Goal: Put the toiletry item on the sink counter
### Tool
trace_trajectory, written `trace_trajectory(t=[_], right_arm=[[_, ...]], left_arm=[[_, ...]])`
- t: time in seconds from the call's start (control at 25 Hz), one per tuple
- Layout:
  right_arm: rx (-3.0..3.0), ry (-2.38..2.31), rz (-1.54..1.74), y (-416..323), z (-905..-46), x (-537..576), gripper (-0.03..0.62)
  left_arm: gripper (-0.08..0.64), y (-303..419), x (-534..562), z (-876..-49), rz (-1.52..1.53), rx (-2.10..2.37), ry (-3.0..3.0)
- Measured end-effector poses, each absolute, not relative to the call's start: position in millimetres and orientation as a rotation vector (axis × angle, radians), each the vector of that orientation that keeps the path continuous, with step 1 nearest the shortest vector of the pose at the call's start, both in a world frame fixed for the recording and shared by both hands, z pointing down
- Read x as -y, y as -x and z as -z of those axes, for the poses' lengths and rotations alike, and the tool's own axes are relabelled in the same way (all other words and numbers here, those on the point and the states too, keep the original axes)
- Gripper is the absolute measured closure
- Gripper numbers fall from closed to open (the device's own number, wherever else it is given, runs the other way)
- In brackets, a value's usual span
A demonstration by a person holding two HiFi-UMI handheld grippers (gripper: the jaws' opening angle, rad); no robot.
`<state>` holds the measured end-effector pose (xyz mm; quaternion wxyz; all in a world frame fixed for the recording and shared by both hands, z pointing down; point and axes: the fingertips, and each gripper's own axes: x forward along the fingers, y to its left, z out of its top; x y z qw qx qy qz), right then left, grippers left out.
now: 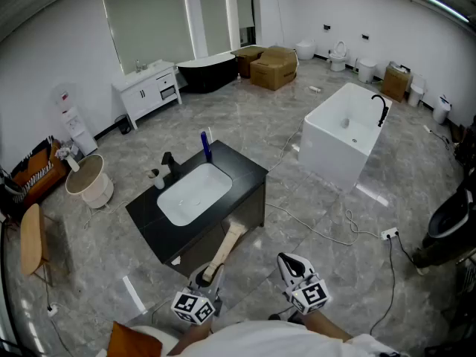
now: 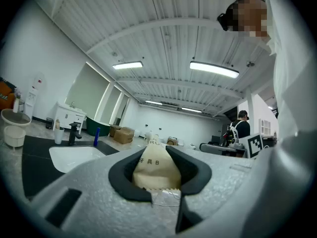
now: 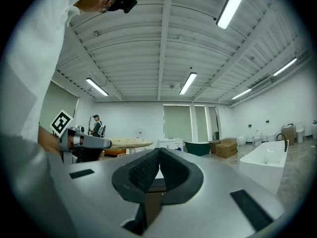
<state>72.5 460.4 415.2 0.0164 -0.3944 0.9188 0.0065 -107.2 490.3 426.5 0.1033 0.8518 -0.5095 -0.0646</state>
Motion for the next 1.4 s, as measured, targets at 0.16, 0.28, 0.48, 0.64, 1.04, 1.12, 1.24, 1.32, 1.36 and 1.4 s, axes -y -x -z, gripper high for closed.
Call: trace_trajectory(t=[0.16,0.28,0.48,0.64,1.04,1.12,1.24,1.32,1.36,1.4], right_arm=[[-2.853,1.235,0.004,-85,-415,-457,0.577],[-2.847,1.239,0.007,-95,-417,-456,0.577],[-2.829,1.213,0.018,-107,-417,-454,0.577],[-2.825,1.193,0.064,-121,-420,-455,0.575],[-2.83,1.148,0.118,-182,-433,-460,0.577],[-2.8,1.186,0.141,-199,-438,-457,0.577],[-2.771,1.223,0.19,-217,-446,-450,0.576],[-2.769,1.237,0.215,-222,-452,-444,0.576],[-2.771,1.241,0.222,-223,-455,-440,0.576],[-2.773,1.244,0.227,-223,-458,-436,0.575]], left_arm=[[0.462,97,-491,-422,0.206,1.49,-2.521],[0.462,86,-490,-423,0.208,1.478,-2.526],[0.462,72,-484,-423,0.197,1.462,-2.537],[0.462,62,-482,-424,0.202,1.446,-2.519],[0.462,21,-471,-436,0.206,1.458,-2.481],[0.462,15,-469,-439,0.206,1.455,-2.474],[0.462,5,-466,-441,0.192,1.441,-2.474],[0.462,1,-461,-444,0.178,1.43,-2.472],[0.462,0,-457,-446,0.173,1.425,-2.469],[0.462,0,-453,-448,0.169,1.421,-2.466]])
